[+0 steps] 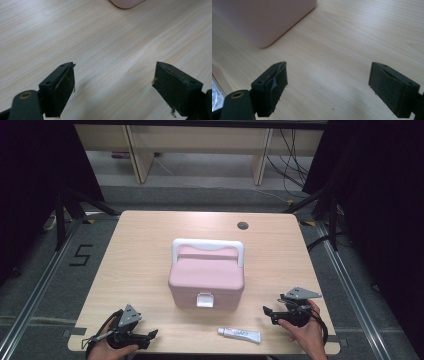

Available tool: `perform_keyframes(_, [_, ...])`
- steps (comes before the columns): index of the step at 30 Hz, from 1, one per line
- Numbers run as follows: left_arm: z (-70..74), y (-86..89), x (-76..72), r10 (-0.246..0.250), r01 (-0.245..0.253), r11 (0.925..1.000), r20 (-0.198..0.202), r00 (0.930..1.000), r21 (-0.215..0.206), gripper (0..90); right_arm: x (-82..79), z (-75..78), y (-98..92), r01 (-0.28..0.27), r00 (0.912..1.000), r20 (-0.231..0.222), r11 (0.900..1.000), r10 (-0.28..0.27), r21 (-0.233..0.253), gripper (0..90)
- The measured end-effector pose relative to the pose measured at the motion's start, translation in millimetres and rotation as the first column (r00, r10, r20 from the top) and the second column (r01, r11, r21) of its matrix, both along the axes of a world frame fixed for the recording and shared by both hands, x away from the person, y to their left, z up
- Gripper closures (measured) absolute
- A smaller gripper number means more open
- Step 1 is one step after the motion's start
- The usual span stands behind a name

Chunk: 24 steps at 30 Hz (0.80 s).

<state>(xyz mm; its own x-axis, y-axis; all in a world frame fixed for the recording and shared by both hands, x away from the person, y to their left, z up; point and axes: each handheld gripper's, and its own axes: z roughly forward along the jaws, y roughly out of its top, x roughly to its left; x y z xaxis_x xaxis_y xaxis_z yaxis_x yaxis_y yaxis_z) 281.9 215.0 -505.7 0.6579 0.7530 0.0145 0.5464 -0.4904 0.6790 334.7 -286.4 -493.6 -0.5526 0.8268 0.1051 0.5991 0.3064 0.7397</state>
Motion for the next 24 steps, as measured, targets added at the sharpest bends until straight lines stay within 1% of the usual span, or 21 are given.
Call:
perform_keyframes(1, [-0.1,0.2,0.2,-0.001,0.001,1.0000,0.002,1.0000,0.005,16.9,0.3,0.2,-0.5,-0.005,0.9999,0.010,1.000,0.005,-0.004,16.5])
perform_keyframes(2, [-0.1,0.2,0.2,-0.001,0.001,1.0000,0.002,1.0000,0.005,16.8,0.3,0.2,-0.5,-0.005,0.9999,0.010,1.000,0.005,-0.004,16.5])
perform_keyframes(3, [-2.0,-2.3,0.2,0.029,-0.028,0.9991,0.016,0.9995,-0.031,16.8,0.8,1.2,-2.1,-0.008,0.9992,0.040,1.000,0.009,-0.023,16.5])
perform_keyframes(6, [-1.6,-1.3,1.0,0.021,-0.021,0.9995,0.023,0.9995,-0.023,16.8,0.7,1.9,-2.6,-0.007,0.9991,0.043,1.000,0.008,-0.030,16.4])
perform_keyframes(8, [-1.4,-1.2,0.5,0.027,-0.026,0.9993,0.016,0.9995,-0.026,16.8,0.7,1.8,-2.2,-0.003,0.9988,0.050,0.999,0.005,-0.034,16.6])
perform_keyframes(9, [-0.4,-0.6,-0.2,0.032,-0.032,0.9993,0.004,0.9995,-0.022,16.8,0.6,2.6,-2.7,-0.003,0.9986,0.053,0.999,0.005,-0.043,17.3])
perform_keyframes(10, [-1.7,-2.3,-0.4,0.058,-0.058,0.9967,0.011,0.9982,-0.058,16.8,-0.5,2.2,-0.8,0.005,0.9992,0.039,1.000,-0.005,-0.021,18.2])
perform_keyframes(11, [-1.7,-2.3,-0.4,0.058,-0.058,0.9967,0.011,0.9982,-0.058,16.8,-0.5,2.2,-0.8,0.005,0.9992,0.039,1.000,-0.005,-0.021,18.2])
perform_keyframes(12, [-0.1,0.7,1.6,0.064,-0.064,0.9971,0.020,0.9977,-0.042,16.8,0.6,3.4,-2.1,-0.027,0.9990,0.036,0.999,0.028,-0.029,21.7])
perform_keyframes(13, [-0.1,0.7,1.6,0.064,-0.064,0.9971,0.020,0.9977,-0.042,16.8,0.6,3.4,-2.1,-0.027,0.9990,0.036,0.999,0.028,-0.029,21.7])
perform_keyframes(14, [0.7,1.9,1.6,0.065,-0.064,0.9969,0.015,0.9978,-0.045,16.8,1.0,3.7,-2.3,-0.029,0.9985,0.045,0.999,0.031,-0.035,25.3])
perform_keyframes(15, [0.4,1.3,1.8,0.082,-0.080,0.9949,0.020,0.9965,-0.062,16.8,0.2,4.3,-2.3,-0.021,0.9984,0.052,0.999,0.023,-0.036,25.9])
perform_keyframes(16, [0.9,2.0,2.5,0.079,-0.078,0.9953,0.021,0.9967,-0.058,16.8,0.2,4.3,-2.3,-0.021,0.9984,0.052,0.999,0.023,-0.036,25.9])
perform_keyframes(17, [1.6,2.0,3.6,0.082,-0.081,0.9947,0.016,0.9965,-0.064,16.8,-2.0,6.0,-0.8,0.004,0.9992,0.040,1.000,-0.003,-0.028,27.4])
perform_keyframes(18, [1.6,2.0,3.6,0.082,-0.081,0.9947,0.016,0.9965,-0.064,16.8,-2.0,6.0,-0.8,0.004,0.9992,0.040,1.000,-0.003,-0.028,27.4])
perform_keyframes(19, [2.3,1.1,4.1,0.091,-0.089,0.9935,0.013,0.9958,-0.071,16.8,0.1,6.3,-2.9,-0.007,0.9961,0.087,0.999,0.011,-0.048,28.4])
perform_keyframes(20, [2.4,0.9,5.1,0.086,-0.084,0.9929,0.010,0.9963,-0.084,16.9,-0.1,7.8,-3.0,-0.025,0.9970,0.072,0.999,0.027,-0.034,31.4])
perform_keyframes(21, [3.2,1.0,6.2,0.079,-0.078,0.9936,0.014,0.9968,-0.082,17.6,-0.3,8.8,-3.7,-0.023,0.9964,0.081,0.999,0.026,-0.040,32.1])
perform_keyframes(22, [4.4,-0.6,8.2,0.076,-0.074,0.9923,0.016,0.9970,-0.099,18.6,-0.5,9.0,-3.5,-0.012,0.9953,0.095,0.999,0.016,-0.042,33.7])
perform_keyframes(23, [6.3,-0.3,9.1,0.068,-0.067,0.9930,0.015,0.9976,-0.097,19.6,-2.1,9.7,-2.0,-0.004,0.9976,0.070,1.000,0.005,-0.021,36.4])
perform_keyframes(24, [6.3,-0.3,9.1,0.068,-0.067,0.9930,0.015,0.9976,-0.097,22.1,-2.1,9.7,-2.0,-0.004,0.9976,0.070,1.000,0.005,-0.021,36.4])
